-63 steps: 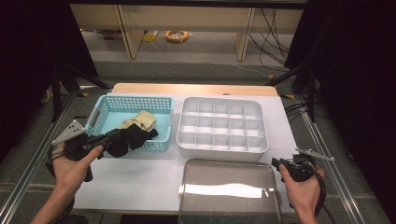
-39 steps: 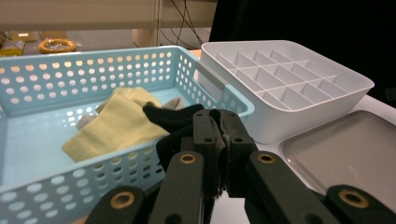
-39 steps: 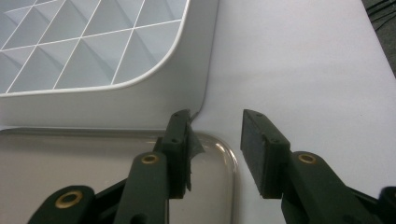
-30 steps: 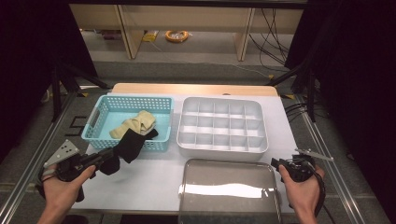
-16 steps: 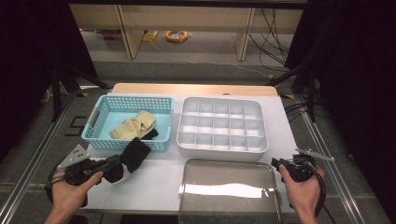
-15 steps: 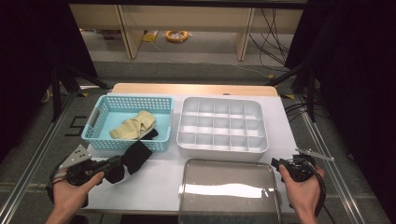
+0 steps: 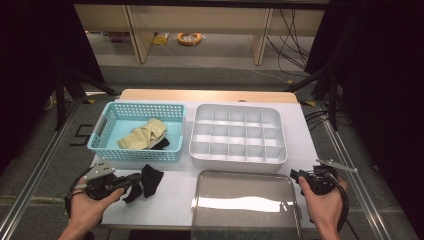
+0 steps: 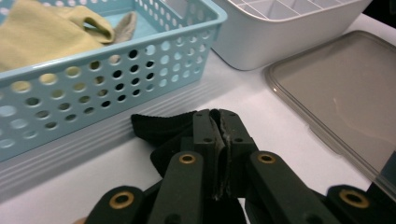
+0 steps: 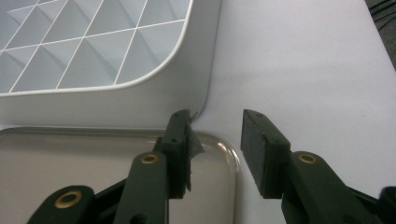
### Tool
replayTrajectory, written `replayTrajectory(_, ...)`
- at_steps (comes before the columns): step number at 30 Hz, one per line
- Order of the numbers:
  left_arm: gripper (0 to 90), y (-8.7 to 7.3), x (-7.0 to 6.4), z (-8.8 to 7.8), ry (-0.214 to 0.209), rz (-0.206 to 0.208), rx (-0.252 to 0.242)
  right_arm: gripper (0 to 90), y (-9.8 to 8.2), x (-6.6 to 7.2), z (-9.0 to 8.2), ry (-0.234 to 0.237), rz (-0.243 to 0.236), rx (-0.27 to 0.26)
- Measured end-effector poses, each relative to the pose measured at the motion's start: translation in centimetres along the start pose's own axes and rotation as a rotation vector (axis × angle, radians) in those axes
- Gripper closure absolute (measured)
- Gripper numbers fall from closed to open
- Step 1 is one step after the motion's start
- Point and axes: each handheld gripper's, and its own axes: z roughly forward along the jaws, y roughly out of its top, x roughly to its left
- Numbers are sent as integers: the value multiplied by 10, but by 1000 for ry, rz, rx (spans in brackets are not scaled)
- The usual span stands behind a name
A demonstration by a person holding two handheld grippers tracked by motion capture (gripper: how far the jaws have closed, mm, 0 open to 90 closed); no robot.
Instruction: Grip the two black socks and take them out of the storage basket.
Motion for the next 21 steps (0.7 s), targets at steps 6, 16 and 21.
replayTrajectory(6, 862, 2, -9, 12, -36, 23, 23, 638, -1, 2, 2, -13, -4, -9)
replayTrajectory(16, 860, 4, -28, 33, -91, 88, 97, 637, 0, 0, 2, -8, -30, -9)
replayTrajectory(21, 860, 1, -37, 42, -119, 111, 145, 637, 0, 0, 0, 5, -4, 0)
